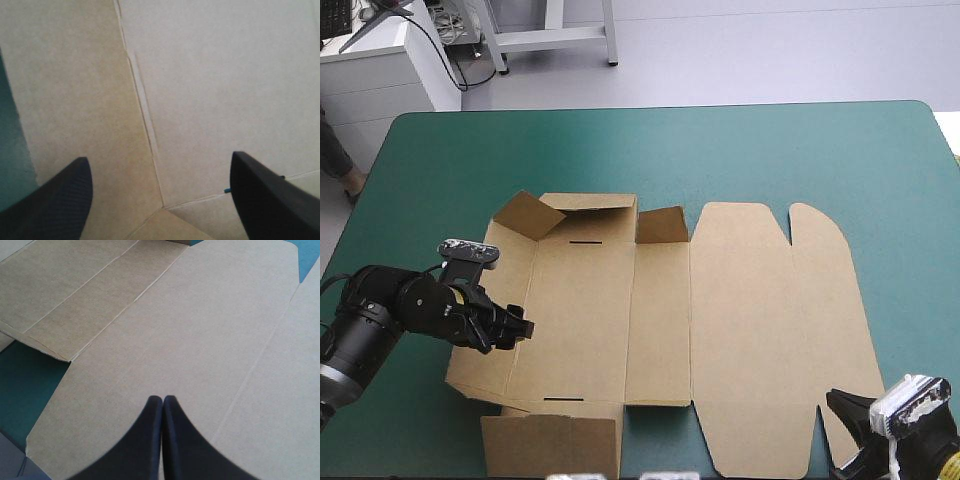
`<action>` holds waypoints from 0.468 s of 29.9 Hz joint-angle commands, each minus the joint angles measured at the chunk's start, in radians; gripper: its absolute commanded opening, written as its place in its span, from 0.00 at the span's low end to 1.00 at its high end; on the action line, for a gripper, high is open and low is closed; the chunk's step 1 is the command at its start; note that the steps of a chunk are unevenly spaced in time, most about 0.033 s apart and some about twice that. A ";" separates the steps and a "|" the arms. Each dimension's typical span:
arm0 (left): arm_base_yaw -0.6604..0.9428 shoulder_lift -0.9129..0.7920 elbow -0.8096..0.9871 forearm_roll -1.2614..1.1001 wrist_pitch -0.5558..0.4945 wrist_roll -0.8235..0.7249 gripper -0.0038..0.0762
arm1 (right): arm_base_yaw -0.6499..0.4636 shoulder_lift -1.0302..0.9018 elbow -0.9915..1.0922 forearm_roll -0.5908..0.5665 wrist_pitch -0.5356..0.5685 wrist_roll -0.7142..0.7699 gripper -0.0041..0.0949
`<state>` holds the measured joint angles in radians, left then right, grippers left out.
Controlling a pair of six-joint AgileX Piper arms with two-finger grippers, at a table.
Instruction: Fold the box
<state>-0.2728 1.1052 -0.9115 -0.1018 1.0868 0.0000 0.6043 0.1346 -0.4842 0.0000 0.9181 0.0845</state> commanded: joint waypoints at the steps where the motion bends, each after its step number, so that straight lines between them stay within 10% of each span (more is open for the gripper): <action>1: 0.003 -0.008 -0.037 0.052 -0.007 -0.044 0.73 | -0.004 0.013 -0.024 0.000 -0.072 -0.003 0.02; 14: 0.323 -0.007 -0.037 -0.071 0.032 0.158 0.73 | -0.004 0.013 -0.024 0.000 -0.072 -0.005 0.02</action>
<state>-0.0441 1.1109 -0.9143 -0.0490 1.1411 0.0458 0.6043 0.1346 -0.4842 0.0000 0.9181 0.0854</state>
